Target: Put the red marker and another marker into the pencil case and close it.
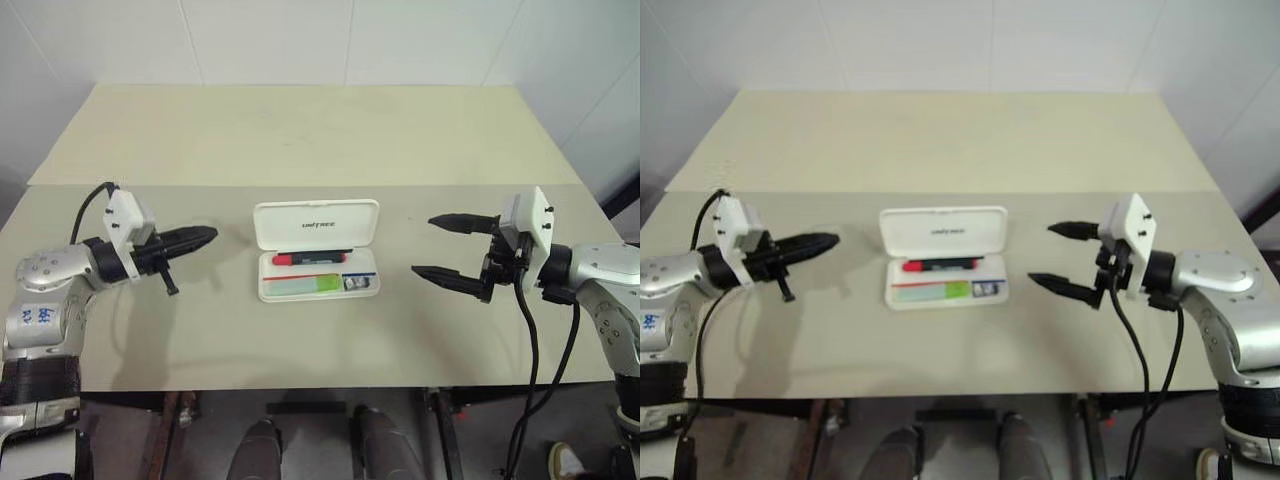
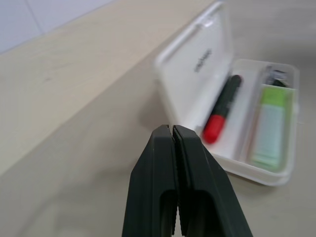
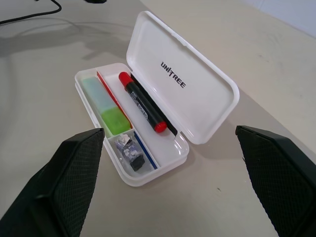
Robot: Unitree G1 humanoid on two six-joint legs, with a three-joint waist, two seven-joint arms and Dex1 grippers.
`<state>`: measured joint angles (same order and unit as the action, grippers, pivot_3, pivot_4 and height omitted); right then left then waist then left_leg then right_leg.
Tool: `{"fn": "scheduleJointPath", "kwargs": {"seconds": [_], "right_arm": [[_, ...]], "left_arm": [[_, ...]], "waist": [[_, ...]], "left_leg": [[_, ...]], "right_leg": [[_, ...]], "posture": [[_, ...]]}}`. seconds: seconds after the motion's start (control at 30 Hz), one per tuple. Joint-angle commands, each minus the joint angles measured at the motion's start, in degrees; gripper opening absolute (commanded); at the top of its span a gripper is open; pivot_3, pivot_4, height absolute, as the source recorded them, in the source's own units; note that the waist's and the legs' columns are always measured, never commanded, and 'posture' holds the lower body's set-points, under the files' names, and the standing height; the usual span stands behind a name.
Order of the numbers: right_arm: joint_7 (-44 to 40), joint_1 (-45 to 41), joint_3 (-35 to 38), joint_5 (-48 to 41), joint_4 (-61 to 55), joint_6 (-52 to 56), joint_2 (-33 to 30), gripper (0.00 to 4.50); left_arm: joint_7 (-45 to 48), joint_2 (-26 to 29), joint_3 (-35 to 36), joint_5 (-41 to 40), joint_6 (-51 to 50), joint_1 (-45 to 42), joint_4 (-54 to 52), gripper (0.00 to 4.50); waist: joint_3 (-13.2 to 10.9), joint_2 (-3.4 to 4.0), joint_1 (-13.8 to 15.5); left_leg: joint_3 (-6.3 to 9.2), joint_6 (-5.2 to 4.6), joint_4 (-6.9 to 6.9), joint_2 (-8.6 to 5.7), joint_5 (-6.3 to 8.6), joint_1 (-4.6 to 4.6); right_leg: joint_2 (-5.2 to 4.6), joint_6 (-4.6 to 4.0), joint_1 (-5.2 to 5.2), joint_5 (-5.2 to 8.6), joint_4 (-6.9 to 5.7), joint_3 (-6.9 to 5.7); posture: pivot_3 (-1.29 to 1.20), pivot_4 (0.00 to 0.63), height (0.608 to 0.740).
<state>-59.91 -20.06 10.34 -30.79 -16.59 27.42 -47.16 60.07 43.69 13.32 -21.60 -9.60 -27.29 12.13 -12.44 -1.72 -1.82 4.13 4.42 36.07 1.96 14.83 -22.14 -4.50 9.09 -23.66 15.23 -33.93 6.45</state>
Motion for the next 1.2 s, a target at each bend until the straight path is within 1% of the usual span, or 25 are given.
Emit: {"fn": "scheduleJointPath", "kwargs": {"seconds": [0.03,0.13,0.3,0.53,0.63,0.77,0.97,1.1,1.2], "right_arm": [[0.7,0.0,2.3,0.0,-2.1,-1.4,-1.3,4.50],[1.4,0.3,2.0,0.2,-2.9,-1.3,-1.3,4.50],[3.3,1.4,2.4,-0.4,-5.3,-0.6,-0.8,4.50],[5.2,2.8,2.6,-1.2,-7.4,0.1,-0.3,4.50],[5.8,3.4,2.6,-1.5,-8.0,0.2,-0.1,4.50],[6.5,3.7,2.6,-1.7,-8.4,0.3,0.1,4.50],[7.4,3.8,1.8,-1.9,-8.8,0.3,0.6,4.50],[7.8,3.8,1.0,-1.8,-9.1,0.4,1.0,4.50],[8.2,3.6,0.8,-1.8,-9.2,0.5,1.3,4.50]], "left_arm": [[-2.1,-1.5,-1.4,1.6,1.2,-3.6,4.0,0.03],[-3.8,-4.0,-4.3,4.1,1.6,-7.2,7.8,0.03],[-5.9,-8.7,-8.2,7.1,1.3,-13.1,14.4,0.03],[-6.5,-11.5,-9.4,7.9,1.3,-16.5,18.7,0.03],[-5.4,-12.2,-9.6,7.5,2.1,-16.6,17.8,0.03],[-4.2,-11.7,-8.6,6.5,2.0,-16.5,16.8,0.03],[-1.5,-11.4,-8.2,5.5,5.0,-16.0,15.3,0.03],[2.9,-10.9,-8.2,3.1,4.4,-14.7,10.6,0.03],[7.0,-9.9,-9.5,1.6,2.4,-13.1,6.3,0.03]], "waist": [[0.0,0.00,0.0],[0.0,0.00,0.1],[0.0,-0.02,0.2],[0.0,-0.02,0.1],[0.0,-0.02,0.1],[0.0,-0.02,0.2],[0.0,-0.02,0.2],[0.0,-0.02,0.2],[0.0,-0.02,0.2]], "left_leg": [[0.00,0.00,0.00,0.00,0.00,0.00],[0.00,0.00,-0.01,0.00,0.00,-0.01],[0.01,0.00,0.00,-0.01,0.00,-0.07],[0.01,0.00,-0.03,-0.01,0.00,-0.05],[0.01,0.00,-0.01,-0.01,0.00,-0.05],[0.01,0.00,0.00,-0.01,0.00,-0.05],[0.01,0.00,-0.01,-0.01,0.00,-0.06],[0.01,0.00,-0.01,-0.01,0.00,-0.06],[0.01,0.00,-0.02,-0.01,0.00,-0.07]], "right_leg": [[0.00,0.05,0.00,-0.03,0.00,0.00],[0.00,0.36,0.00,-0.19,-0.02,0.00],[0.00,0.43,-0.01,-0.23,-0.01,0.00],[0.00,0.43,-0.03,-0.23,-0.02,0.00],[0.00,0.44,-0.02,-0.23,-0.02,0.00],[0.00,0.44,-0.01,-0.24,-0.02,0.00],[0.00,0.44,-0.01,-0.23,-0.01,0.00],[0.00,0.44,-0.01,-0.23,0.00,0.00],[0.00,0.43,-0.01,-0.23,0.00,0.00]], "posture": [[0.00,0.150,0.740],[0.00,0.150,0.740],[0.00,0.150,0.740],[0.00,0.150,0.740],[0.00,0.150,0.740],[0.00,0.150,0.740],[0.00,0.150,0.740],[0.00,0.150,0.740],[0.00,0.150,0.740]]}}
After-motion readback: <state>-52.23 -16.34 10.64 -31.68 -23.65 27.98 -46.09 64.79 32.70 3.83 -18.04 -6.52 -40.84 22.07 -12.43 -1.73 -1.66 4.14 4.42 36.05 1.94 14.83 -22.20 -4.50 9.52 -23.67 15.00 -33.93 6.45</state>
